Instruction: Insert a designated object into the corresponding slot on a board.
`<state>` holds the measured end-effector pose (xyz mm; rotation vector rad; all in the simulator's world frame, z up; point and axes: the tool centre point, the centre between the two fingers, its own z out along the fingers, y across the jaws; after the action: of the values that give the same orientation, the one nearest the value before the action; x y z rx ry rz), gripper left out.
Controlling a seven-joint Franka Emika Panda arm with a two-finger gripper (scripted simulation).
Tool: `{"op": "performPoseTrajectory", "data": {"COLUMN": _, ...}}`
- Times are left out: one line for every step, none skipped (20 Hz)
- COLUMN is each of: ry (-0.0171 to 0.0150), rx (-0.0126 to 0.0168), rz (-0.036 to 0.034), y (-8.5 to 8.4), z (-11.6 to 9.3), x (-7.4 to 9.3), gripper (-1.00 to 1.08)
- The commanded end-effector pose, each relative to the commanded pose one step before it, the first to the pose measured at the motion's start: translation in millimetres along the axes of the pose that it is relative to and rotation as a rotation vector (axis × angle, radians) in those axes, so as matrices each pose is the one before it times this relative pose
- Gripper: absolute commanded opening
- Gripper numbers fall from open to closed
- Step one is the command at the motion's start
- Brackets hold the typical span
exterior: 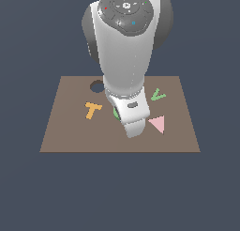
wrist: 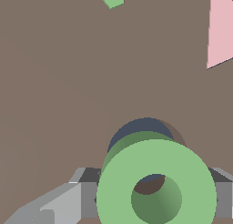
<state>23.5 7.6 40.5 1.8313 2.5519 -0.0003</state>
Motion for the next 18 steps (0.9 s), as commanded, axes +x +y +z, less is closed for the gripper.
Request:
{"op": "performPoseTrajectory", "data": {"ry": -0.00027, "rx": -0.00018, "rz": -0.05055, "y": 1.69, "z": -0.29, "x": 2.59, "gripper": -1.0}}
{"op": "performPoseTrajectory", "data": {"ry": 0.00002, "rx": 0.00008, "rz": -0.016, "y": 0.48, "z": -0.01, "x": 0.89, "gripper": -1.0}}
{"op": "performPoseTrajectory", "data": {"ry": 0.00001, "rx": 0.00007, "rz": -0.01447, "y": 0.43, "z": -0.01, "x": 0.81, "gripper": -1.0}}
{"op": "performPoseTrajectory", "data": {"ry": 0.00001, "rx": 0.00007, "rz": -0.01288, "y": 0.39, "z": -0.01, "x": 0.72, "gripper": -1.0}}
{"op": "performPoseTrajectory", "data": {"ry": 0.00001, "rx": 0.00006, "rz": -0.01126, "y": 0.34, "z": -0.01, "x": 0.63, "gripper": -1.0}}
{"op": "performPoseTrajectory", "data": {"ry": 0.00001, "rx": 0.00005, "rz": -0.00964, "y": 0.29, "z": 0.0, "x": 0.54, "gripper": -1.0}}
{"op": "performPoseTrajectory", "data": {"ry": 0.00001, "rx": 0.00005, "rz": -0.00802, "y": 0.24, "z": 0.0, "x": 0.46, "gripper": -1.0}}
{"op": "performPoseTrajectory", "data": {"ry": 0.00001, "rx": 0.00004, "rz": -0.00638, "y": 0.18, "z": 0.0, "x": 0.36, "gripper": -1.0}}
{"op": "performPoseTrajectory", "data": {"ry": 0.00001, "rx": 0.00004, "rz": -0.00476, "y": 0.13, "z": 0.0, "x": 0.28, "gripper": -1.0}}
{"op": "performPoseTrajectory", "data": {"ry": 0.00001, "rx": 0.00003, "rz": -0.00313, "y": 0.07, "z": 0.01, "x": 0.19, "gripper": -1.0}}
{"op": "performPoseTrajectory", "data": {"ry": 0.00001, "rx": 0.00003, "rz": -0.00146, "y": 0.01, "z": 0.01, "x": 0.09, "gripper": -1.0}}
{"op": "performPoseTrajectory", "data": {"ry": 0.0, "rx": 0.0, "rz": 0.0, "y": 0.0, "z": -0.01, "x": 0.1, "gripper": -1.0}}
{"op": "performPoseTrajectory", "data": {"ry": 0.00002, "rx": 0.00005, "rz": 0.00189, "y": -0.12, "z": 0.03, "x": -0.13, "gripper": -1.0}}
{"op": "performPoseTrajectory", "data": {"ry": 0.00001, "rx": 0.00001, "rz": 0.00316, "y": -0.14, "z": 0.01, "x": -0.15, "gripper": -1.0}}
{"op": "performPoseTrajectory", "data": {"ry": 0.00001, "rx": 0.00001, "rz": 0.00229, "y": -0.09, "z": 0.01, "x": -0.11, "gripper": -1.0}}
{"op": "performPoseTrajectory", "data": {"ry": 0.0, "rx": 0.0, "rz": 0.00085, "y": -0.05, "z": 0.0, "x": -0.07, "gripper": -1.0}}
{"op": "performPoseTrajectory", "data": {"ry": 0.00025, "rx": 0.00034, "rz": -0.00191, "y": -0.01, "z": 0.21, "x": 0.23, "gripper": -1.0}}
{"op": "performPoseTrajectory", "data": {"ry": 0.0, "rx": 0.0, "rz": 0.0, "y": 0.03, "z": 0.42, "x": 0.04, "gripper": -1.0}}
